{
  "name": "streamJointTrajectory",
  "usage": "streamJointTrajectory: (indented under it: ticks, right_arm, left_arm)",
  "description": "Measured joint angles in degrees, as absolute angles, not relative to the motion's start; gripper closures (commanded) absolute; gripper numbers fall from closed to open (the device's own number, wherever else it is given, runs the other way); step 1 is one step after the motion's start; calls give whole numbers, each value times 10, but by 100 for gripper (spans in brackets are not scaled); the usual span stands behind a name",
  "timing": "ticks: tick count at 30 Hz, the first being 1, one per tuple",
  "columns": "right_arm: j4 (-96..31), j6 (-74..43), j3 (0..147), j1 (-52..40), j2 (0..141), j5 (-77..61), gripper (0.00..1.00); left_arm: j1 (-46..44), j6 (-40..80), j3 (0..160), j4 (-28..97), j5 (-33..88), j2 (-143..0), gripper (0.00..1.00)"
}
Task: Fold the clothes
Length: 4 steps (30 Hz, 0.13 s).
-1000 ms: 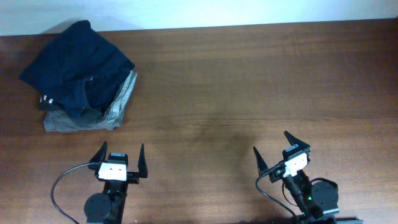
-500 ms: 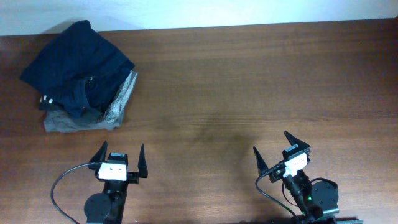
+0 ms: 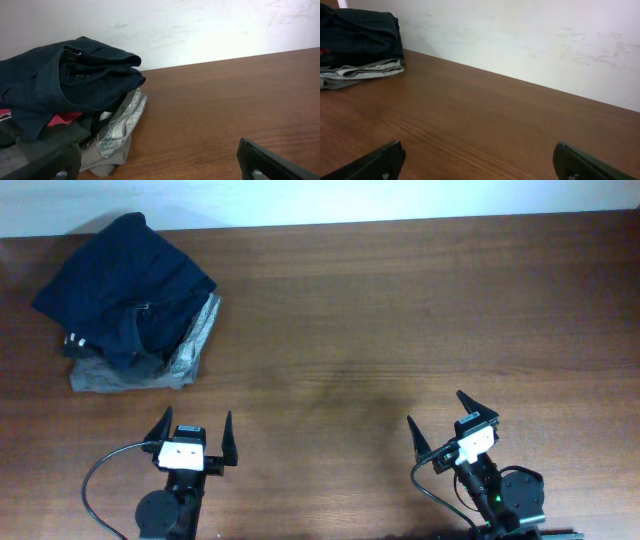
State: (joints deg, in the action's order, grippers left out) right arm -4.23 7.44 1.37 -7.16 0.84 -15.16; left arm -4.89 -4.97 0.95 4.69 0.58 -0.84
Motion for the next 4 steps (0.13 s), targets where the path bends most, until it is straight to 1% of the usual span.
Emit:
streamJointTrajectory:
  ticks: [4]
  right_arm:
    - [-42,75,14,-72,8,-152,1]
  left_arm:
    - [-49,-50,10,47,6,-8,1]
